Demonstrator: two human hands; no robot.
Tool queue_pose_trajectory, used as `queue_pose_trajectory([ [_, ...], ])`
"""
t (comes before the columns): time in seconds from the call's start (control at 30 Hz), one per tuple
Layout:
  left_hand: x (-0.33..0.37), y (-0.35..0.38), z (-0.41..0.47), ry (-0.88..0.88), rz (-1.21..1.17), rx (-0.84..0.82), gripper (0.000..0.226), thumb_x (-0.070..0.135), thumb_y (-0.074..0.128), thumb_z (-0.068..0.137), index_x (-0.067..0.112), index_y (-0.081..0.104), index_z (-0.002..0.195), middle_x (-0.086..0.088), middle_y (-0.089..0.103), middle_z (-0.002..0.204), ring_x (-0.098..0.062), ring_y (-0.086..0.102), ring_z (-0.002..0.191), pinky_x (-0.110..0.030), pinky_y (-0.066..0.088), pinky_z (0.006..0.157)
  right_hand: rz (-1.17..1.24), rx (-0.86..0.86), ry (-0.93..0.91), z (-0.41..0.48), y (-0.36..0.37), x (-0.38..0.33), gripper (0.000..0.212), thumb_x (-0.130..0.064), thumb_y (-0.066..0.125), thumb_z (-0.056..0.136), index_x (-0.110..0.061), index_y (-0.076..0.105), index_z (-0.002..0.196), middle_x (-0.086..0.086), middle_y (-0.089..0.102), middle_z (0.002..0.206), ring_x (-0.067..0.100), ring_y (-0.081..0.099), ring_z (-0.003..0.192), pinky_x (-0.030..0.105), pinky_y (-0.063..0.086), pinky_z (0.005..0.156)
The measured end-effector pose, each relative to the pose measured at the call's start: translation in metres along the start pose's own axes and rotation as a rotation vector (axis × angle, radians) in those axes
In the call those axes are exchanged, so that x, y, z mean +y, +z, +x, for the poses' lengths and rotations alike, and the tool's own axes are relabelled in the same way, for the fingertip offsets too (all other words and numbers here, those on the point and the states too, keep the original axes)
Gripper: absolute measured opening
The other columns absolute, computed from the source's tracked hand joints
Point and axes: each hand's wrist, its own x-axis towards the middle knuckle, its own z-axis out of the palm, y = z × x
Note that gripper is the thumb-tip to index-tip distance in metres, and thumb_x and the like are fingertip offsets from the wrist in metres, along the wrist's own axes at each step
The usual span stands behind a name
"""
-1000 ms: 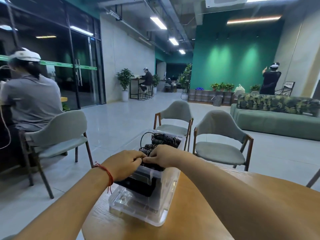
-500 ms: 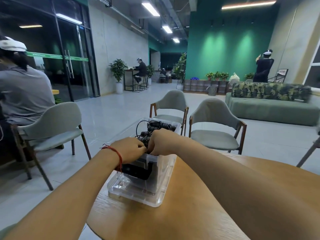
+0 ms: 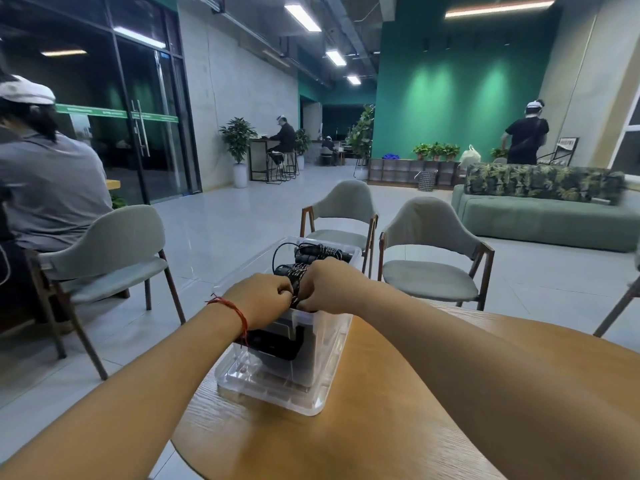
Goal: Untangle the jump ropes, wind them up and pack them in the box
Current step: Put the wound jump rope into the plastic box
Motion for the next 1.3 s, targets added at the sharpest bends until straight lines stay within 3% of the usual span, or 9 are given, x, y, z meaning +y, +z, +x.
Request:
queue_pose_trajectory([
  [0.33,0.0,-0.018,0.02,-0.024,0.036,0.164,0.028,0.035,0.049,0.102,0.027,0.058,0.128,-0.001,0.065,0.133,-0.022,0.063,0.111,-0.043,0.057,0.094,0.03,0.16,0.17,-0.008,-0.015,0.021,0.02,-0.038,0.068,0.09,-0.035,0.079,0.107,-0.012,0.075,0.107,0.017,0.067,0.102,0.035,0.058,0.085],
  [0.5,-0.005,-0.031,0.04,-0.065,0.079,0.095,0.039,0.039,0.051,0.103,0.024,0.055,0.139,-0.004,0.06,0.142,-0.024,0.06,0.121,-0.044,0.053,0.101,0.212,0.178,0.369,-0.008,-0.011,0.034,0.032,-0.032,0.068,0.091,-0.021,0.073,0.121,0.001,0.072,0.122,0.025,0.067,0.107,0.043,0.06,0.091],
  [0.63,-0.008,-0.027,0.062,-0.146,0.069,0.059,0.048,0.04,0.053,0.102,0.018,0.049,0.144,-0.012,0.058,0.141,-0.031,0.058,0.121,-0.046,0.052,0.101,0.63,0.225,0.607,-0.003,0.001,0.042,0.06,-0.032,0.072,0.091,-0.019,0.049,0.144,0.008,0.056,0.138,0.03,0.065,0.107,0.042,0.061,0.073],
  [0.73,-0.018,-0.024,0.084,-0.292,0.053,0.014,0.059,0.043,0.053,0.1,0.01,0.044,0.148,-0.019,0.056,0.143,-0.038,0.056,0.125,-0.049,0.05,0.105,1.157,0.163,0.836,-0.005,0.008,0.041,0.067,-0.033,0.071,0.098,-0.019,0.037,0.154,0.011,0.039,0.157,0.042,0.05,0.132,0.056,0.062,0.086],
  [0.83,-0.017,-0.026,0.102,-0.411,-0.009,-0.065,0.06,0.043,0.049,0.105,0.003,0.046,0.15,-0.022,0.054,0.147,-0.04,0.056,0.128,-0.044,0.047,0.105,1.43,-0.015,0.925,-0.012,0.011,0.04,0.046,-0.038,0.067,0.101,-0.02,0.043,0.135,0.017,0.048,0.129,0.049,0.053,0.118,0.066,0.057,0.093],
  [0.93,-0.009,-0.023,0.115,-0.465,-0.057,-0.146,0.049,0.036,0.041,0.11,0.004,0.051,0.146,-0.023,0.058,0.139,-0.038,0.061,0.127,-0.042,0.051,0.1,1.644,-0.111,0.976,-0.009,0.025,0.042,0.035,-0.038,0.069,0.096,-0.015,0.052,0.117,0.016,0.055,0.113,0.04,0.059,0.108,0.06,0.06,0.088],
  [1.1,-0.005,-0.009,0.134,-0.535,-0.134,-0.007,0.033,0.034,0.051,0.098,0.005,0.064,0.109,-0.011,0.062,0.082,-0.026,0.062,0.074,-0.031,0.049,0.067,1.618,-0.022,0.993,0.001,0.036,0.047,0.029,-0.038,0.06,0.099,-0.021,0.057,0.122,0.012,0.06,0.115,0.036,0.061,0.11,0.06,0.059,0.093],
  [1.2,0.015,-0.02,0.135,-0.489,-0.102,0.087,0.036,0.04,0.052,0.095,0.007,0.063,0.103,-0.012,0.067,0.091,-0.029,0.065,0.078,-0.034,0.052,0.072,1.706,0.013,0.99,-0.013,0.032,0.046,0.015,-0.034,0.051,0.106,-0.019,0.053,0.104,0.013,0.057,0.103,0.037,0.06,0.099,0.069,0.055,0.092],
  [1.3,0.049,-0.04,0.138,-0.386,0.028,0.153,0.039,0.049,0.054,0.093,0.014,0.058,0.108,-0.012,0.065,0.107,-0.034,0.064,0.096,-0.037,0.05,0.08,1.776,0.075,0.946,-0.026,0.029,0.044,0.029,-0.038,0.049,0.104,-0.013,0.062,0.111,0.023,0.069,0.109,0.047,0.069,0.105,0.072,0.056,0.092],
])
